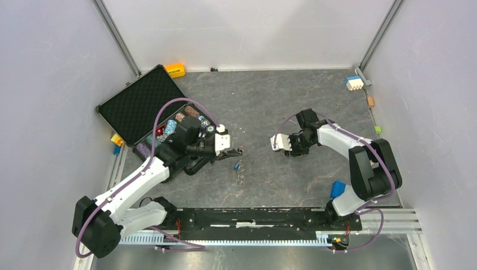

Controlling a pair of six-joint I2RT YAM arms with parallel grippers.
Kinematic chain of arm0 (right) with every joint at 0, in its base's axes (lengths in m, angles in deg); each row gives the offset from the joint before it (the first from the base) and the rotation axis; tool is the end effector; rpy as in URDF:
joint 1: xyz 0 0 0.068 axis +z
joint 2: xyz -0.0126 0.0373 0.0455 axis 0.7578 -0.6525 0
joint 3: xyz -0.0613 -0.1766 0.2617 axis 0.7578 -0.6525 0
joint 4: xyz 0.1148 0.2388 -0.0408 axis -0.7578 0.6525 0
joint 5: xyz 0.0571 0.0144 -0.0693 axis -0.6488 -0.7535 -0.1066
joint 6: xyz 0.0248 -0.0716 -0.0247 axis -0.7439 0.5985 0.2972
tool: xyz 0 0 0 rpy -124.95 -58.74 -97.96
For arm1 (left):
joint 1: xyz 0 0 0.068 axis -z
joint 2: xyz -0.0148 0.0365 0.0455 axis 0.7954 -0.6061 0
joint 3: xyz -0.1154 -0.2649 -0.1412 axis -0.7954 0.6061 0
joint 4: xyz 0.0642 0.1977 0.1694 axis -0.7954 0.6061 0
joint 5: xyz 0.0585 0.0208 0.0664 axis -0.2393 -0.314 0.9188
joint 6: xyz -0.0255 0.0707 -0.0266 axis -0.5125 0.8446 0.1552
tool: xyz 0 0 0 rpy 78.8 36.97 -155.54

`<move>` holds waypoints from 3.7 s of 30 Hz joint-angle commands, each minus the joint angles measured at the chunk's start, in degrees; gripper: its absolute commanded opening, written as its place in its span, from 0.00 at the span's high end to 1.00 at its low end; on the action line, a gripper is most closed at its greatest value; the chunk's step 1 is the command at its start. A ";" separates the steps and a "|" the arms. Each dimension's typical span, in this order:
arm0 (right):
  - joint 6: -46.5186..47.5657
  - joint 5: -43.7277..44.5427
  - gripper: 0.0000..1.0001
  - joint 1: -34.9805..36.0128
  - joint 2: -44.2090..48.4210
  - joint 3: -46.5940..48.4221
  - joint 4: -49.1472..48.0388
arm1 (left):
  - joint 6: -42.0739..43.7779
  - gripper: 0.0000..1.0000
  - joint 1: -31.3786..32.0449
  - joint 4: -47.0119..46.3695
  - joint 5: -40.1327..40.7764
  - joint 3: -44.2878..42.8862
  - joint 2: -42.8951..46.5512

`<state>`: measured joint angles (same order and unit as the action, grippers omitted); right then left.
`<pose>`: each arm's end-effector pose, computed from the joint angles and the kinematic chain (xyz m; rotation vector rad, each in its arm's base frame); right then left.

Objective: Put the keys on the keyring

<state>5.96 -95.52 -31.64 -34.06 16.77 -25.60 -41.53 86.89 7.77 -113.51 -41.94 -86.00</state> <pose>0.2673 0.1130 0.1797 -2.0244 1.8073 0.3130 0.1578 -0.1676 0.3109 1.4818 1.3469 -0.8532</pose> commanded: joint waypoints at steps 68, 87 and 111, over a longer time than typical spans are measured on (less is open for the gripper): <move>-58.14 -24.36 1.00 6.60 22.57 -2.14 -38.05 | -11.15 0.98 1.34 -6.05 9.73 -7.05 -4.52; -62.47 -25.86 1.00 6.76 24.65 -8.18 -44.62 | -21.84 0.98 8.53 0.13 25.51 -16.53 -13.59; -62.09 -28.50 1.00 7.12 24.19 -6.24 -43.57 | -10.40 0.98 8.87 -2.63 26.53 -13.28 -9.41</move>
<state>-55.56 -123.15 -24.93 -10.47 8.27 -68.05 -52.76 95.56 8.97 -86.36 -52.94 -96.12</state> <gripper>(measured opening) 0.004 0.043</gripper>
